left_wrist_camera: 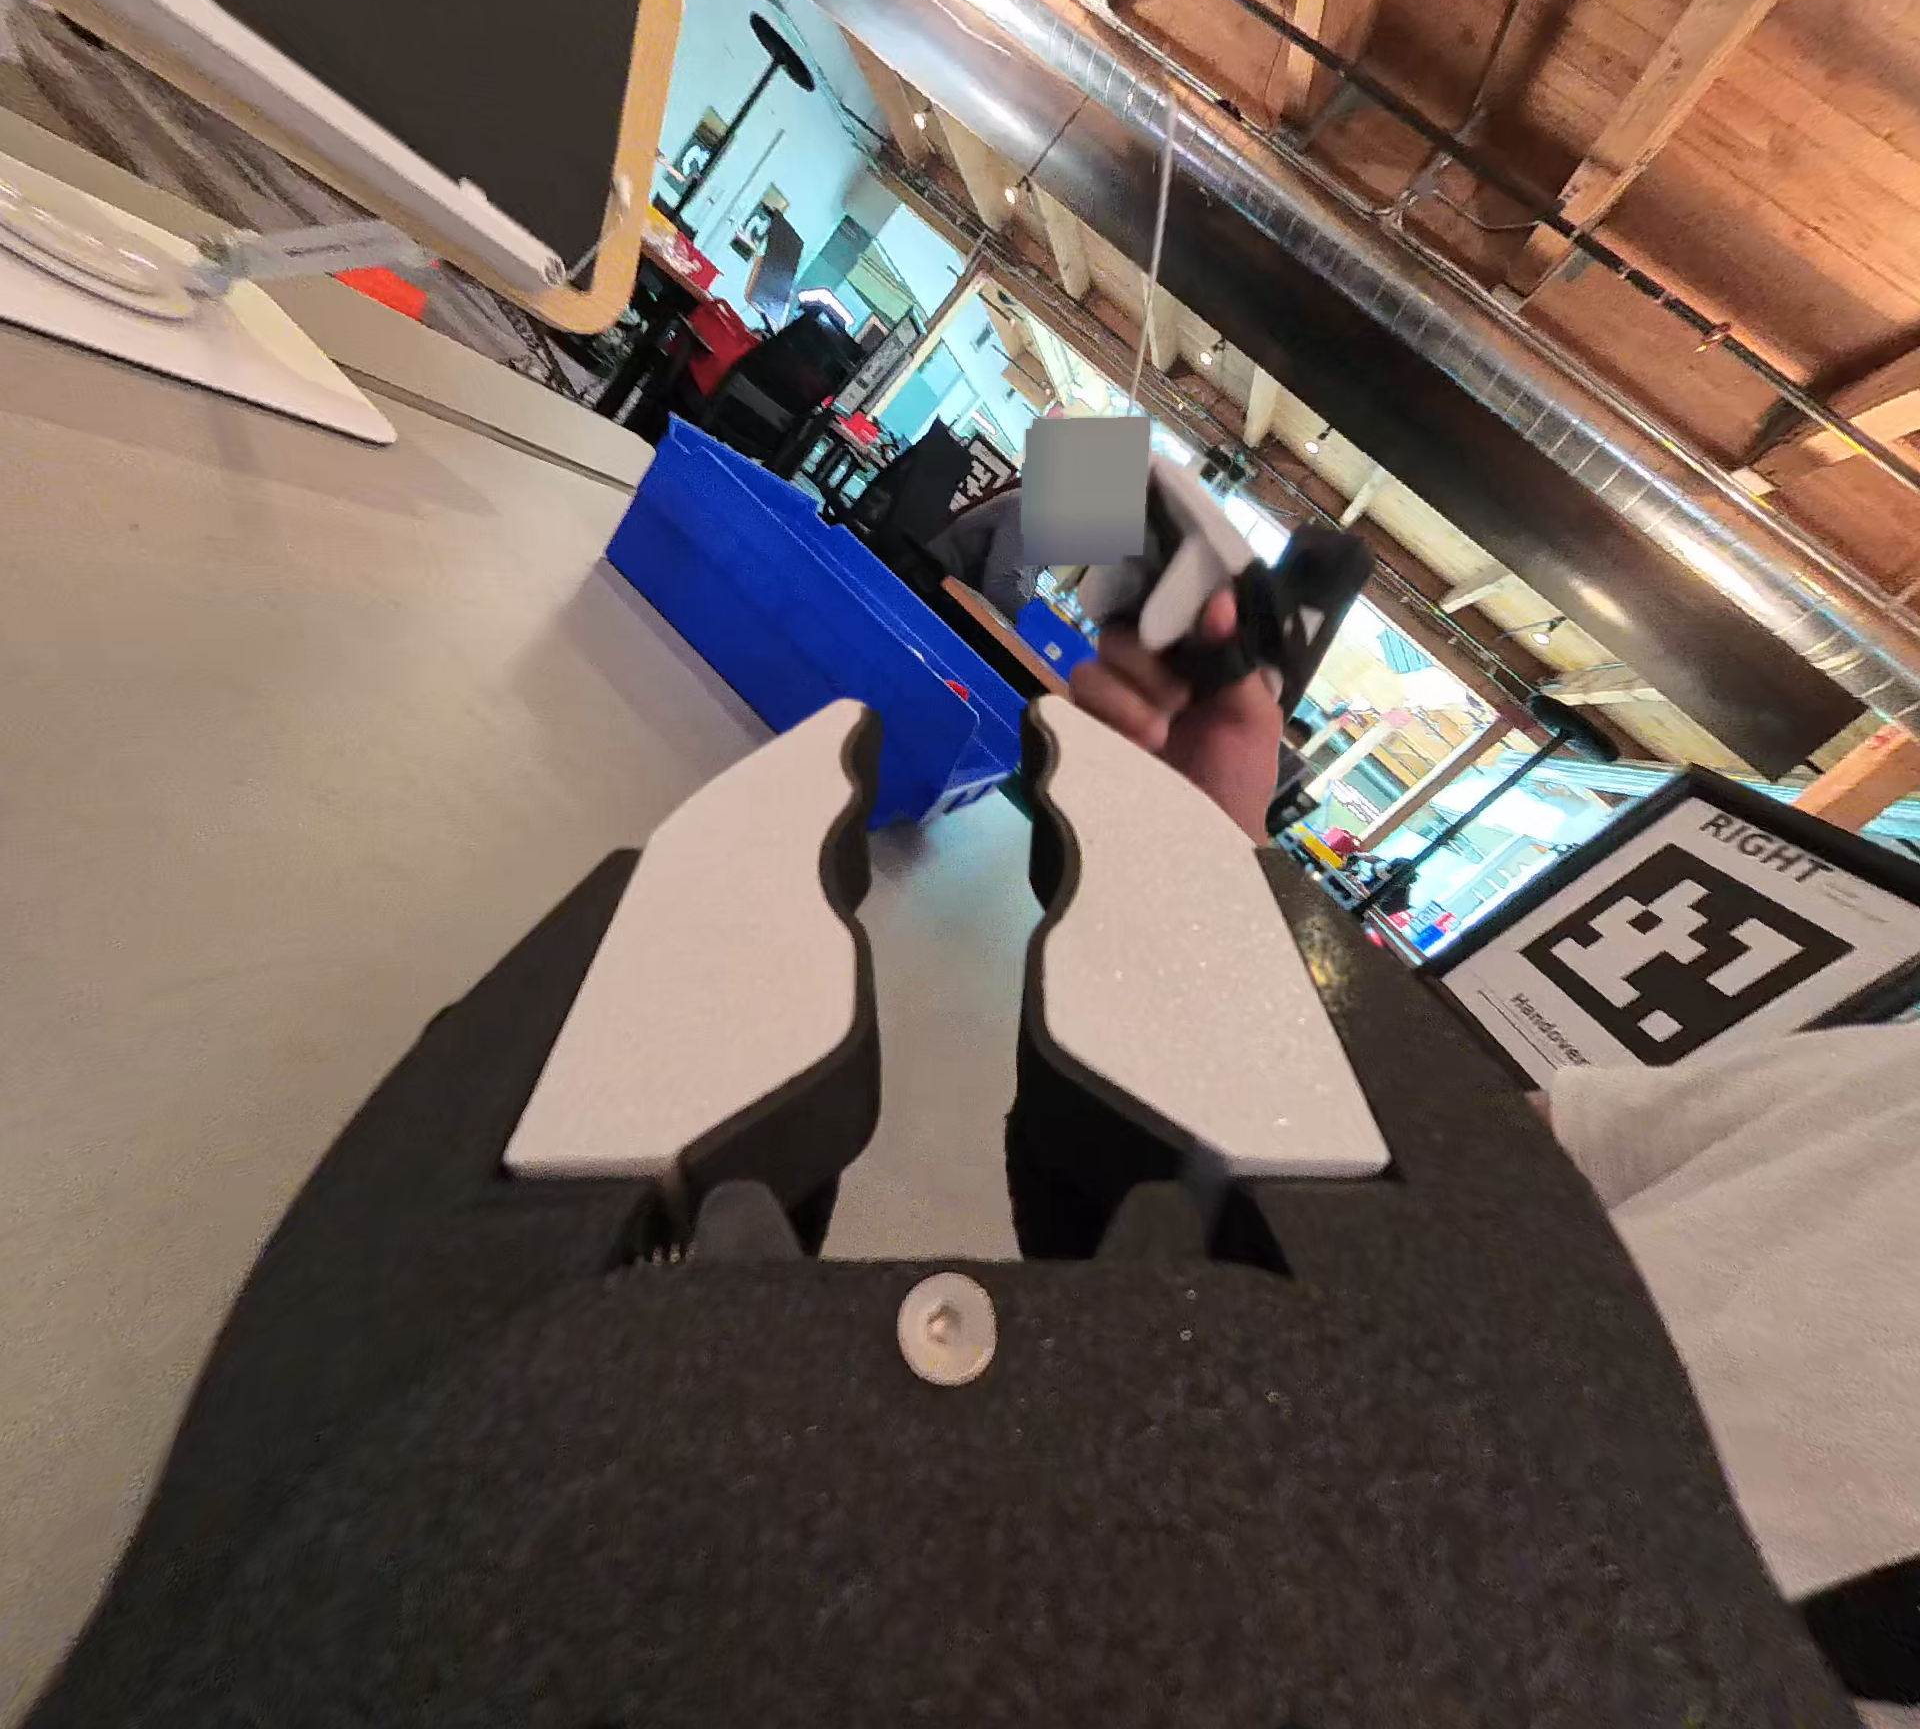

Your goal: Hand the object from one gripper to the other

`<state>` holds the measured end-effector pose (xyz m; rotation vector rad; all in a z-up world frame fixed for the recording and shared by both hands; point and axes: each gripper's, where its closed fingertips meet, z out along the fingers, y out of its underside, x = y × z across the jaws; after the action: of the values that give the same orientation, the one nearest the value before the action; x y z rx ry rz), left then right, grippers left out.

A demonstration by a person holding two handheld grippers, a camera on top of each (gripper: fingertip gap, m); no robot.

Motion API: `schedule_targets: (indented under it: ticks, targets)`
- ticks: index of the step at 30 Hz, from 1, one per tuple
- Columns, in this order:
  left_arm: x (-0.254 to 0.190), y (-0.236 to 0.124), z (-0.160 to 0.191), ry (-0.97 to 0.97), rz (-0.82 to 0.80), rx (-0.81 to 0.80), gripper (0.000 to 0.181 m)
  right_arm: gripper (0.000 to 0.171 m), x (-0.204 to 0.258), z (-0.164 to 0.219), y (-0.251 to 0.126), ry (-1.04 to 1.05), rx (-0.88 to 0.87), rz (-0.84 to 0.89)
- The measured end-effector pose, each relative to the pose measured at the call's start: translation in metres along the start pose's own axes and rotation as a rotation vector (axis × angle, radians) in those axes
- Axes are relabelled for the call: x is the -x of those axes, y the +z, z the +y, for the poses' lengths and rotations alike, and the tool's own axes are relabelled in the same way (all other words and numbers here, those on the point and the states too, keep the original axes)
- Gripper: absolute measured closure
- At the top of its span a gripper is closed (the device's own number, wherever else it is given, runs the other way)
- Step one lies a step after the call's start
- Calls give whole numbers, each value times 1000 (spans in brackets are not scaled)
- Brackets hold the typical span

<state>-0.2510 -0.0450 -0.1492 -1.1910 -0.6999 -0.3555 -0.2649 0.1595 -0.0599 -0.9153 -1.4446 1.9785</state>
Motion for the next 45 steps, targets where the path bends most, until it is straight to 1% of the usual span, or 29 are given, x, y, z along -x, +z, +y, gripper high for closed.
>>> schedule_targets:
  ticks: [2,4,5,7,9,10,13,18,21,28,31,33,34,36,39,41,43,45]
  targets:
    - [1,2,5,-22,-8,24,157,160,-56,-35,-28,-213,87,254]
    - [-3,4,9,-23,8,29,158,160,-112,-48,-64,-349,258,483]
    - [-5,7,11,-18,16,41,158,159,-137,-43,-83,-369,370,578]
    - [-9,11,18,5,29,78,158,159,-175,-16,-118,-343,627,689]
    - [-14,15,23,20,50,105,158,159,-198,16,-146,-286,832,741]
    - [-15,16,24,17,57,113,159,159,-204,28,-153,-261,884,748]
    - [-16,17,24,2,70,118,159,159,-207,61,-158,-123,974,684]
    - [-13,14,20,-6,62,102,159,159,-212,98,-164,-59,1102,644]
    - [-13,15,20,-11,68,105,159,159,-220,110,-167,-48,1122,661]
    - [-18,19,27,5,81,138,159,159,-225,120,-165,90,1026,648]
    - [-18,19,29,14,77,150,159,153,-222,119,-164,152,991,603]
    - [-12,18,30,46,28,155,159,146,-218,116,-164,185,983,570]
    - [-10,17,30,67,11,163,158,141,-216,111,-164,189,974,561]
    - [-6,16,31,101,-20,189,158,136,-212,89,-162,169,918,559]
    - [-4,17,34,150,-43,221,158,132,-197,40,-156,51,813,573]
    - [-4,19,40,180,-48,256,158,132,-178,6,-145,-45,718,558]
    - [-5,22,49,213,-54,299,158,131,-148,-15,-124,-113,629,480]
    - [-9,24,58,250,-45,344,157,131,-108,-16,-96,-142,574,327]
